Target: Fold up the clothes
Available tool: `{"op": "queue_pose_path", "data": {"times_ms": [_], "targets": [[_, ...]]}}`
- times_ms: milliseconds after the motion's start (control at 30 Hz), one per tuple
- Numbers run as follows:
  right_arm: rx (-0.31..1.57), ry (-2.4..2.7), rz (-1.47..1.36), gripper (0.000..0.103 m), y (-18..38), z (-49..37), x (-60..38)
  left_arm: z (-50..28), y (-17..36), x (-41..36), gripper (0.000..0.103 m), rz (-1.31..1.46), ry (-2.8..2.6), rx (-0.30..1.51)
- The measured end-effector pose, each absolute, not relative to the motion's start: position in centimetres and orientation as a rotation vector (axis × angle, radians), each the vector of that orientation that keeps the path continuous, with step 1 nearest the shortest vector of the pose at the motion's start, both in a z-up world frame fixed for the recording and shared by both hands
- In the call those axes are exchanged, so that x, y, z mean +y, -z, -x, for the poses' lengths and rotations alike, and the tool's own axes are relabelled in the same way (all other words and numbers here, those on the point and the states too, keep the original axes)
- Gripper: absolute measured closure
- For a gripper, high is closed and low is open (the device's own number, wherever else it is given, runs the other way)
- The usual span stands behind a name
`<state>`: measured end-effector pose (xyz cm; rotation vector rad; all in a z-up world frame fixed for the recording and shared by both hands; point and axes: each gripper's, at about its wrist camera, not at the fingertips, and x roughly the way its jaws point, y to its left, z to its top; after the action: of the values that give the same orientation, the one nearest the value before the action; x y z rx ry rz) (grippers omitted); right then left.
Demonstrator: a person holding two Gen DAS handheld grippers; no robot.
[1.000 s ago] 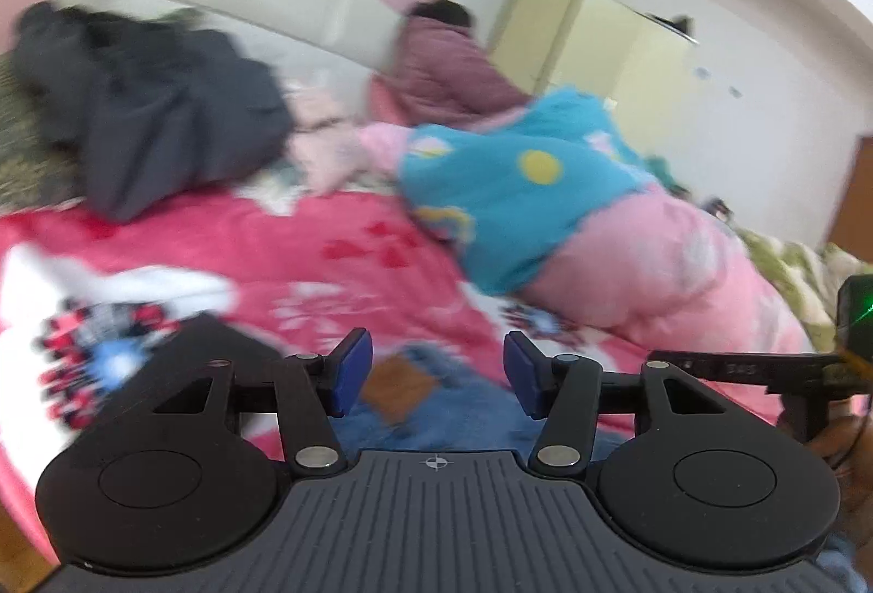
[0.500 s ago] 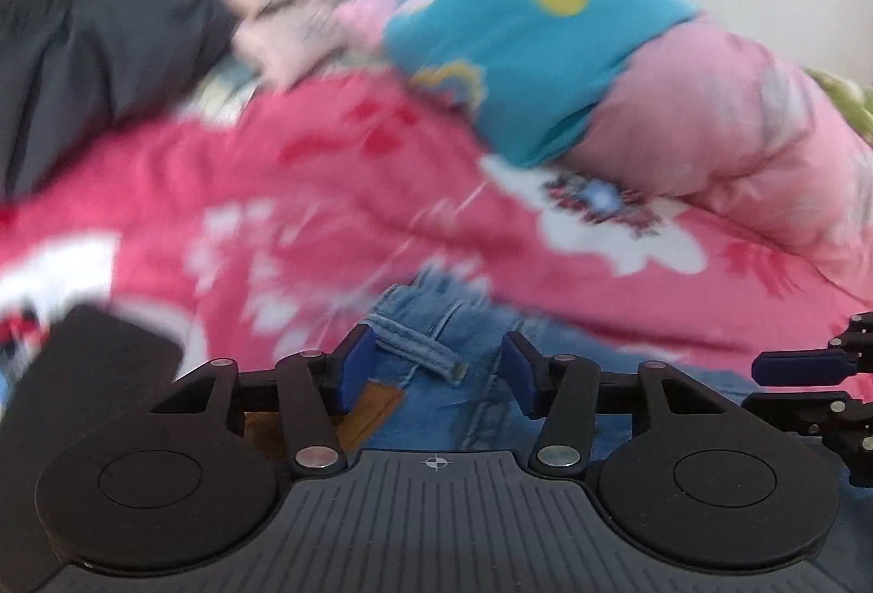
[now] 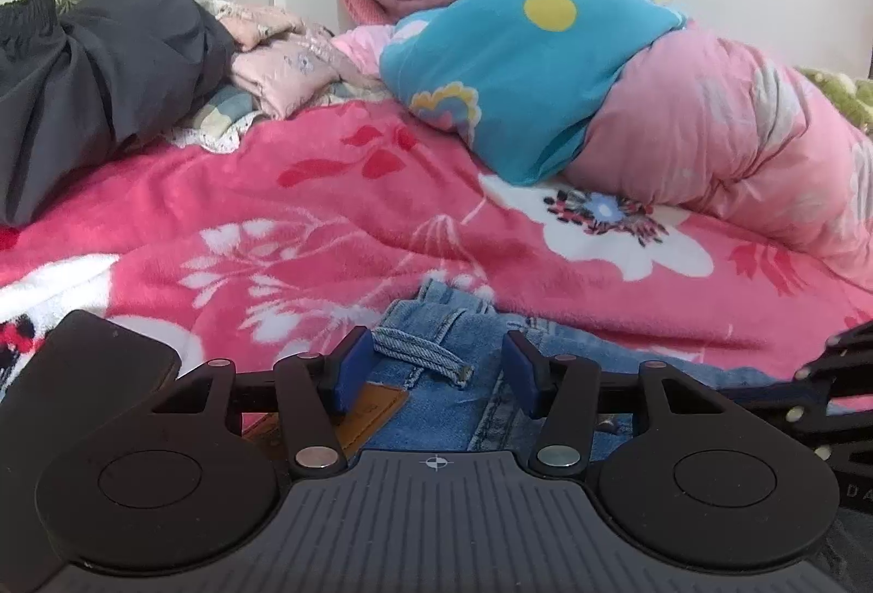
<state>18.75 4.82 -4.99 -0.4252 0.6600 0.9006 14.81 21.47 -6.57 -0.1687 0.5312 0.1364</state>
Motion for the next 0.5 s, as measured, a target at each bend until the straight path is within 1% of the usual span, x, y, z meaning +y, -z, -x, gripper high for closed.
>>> {"op": "queue_pose_path", "data": {"times_ms": [100, 300, 433, 500], "targets": [[0.564, -0.846, 0.442, 0.101, 3.7, -17.8, 4.5, -15.0, 6.1, 21.1, 0.051, 0.157, -0.133, 0.522], [0.446, -0.788, 0.492, 0.102, 2.2, -17.2, 3.9, -15.4, 5.4, 20.0, 0.051, 0.109, -0.119, 0.502], [0.473, -0.777, 0.499, 0.102, 3.4, -18.0, 4.0, -16.1, 5.9, 19.4, 0.051, 0.078, -0.122, 0.534], [0.482, -0.766, 0.504, 0.102, 4.1, -18.1, 4.1, -16.0, 5.7, 19.2, 0.051, 0.071, -0.125, 0.523]]}}
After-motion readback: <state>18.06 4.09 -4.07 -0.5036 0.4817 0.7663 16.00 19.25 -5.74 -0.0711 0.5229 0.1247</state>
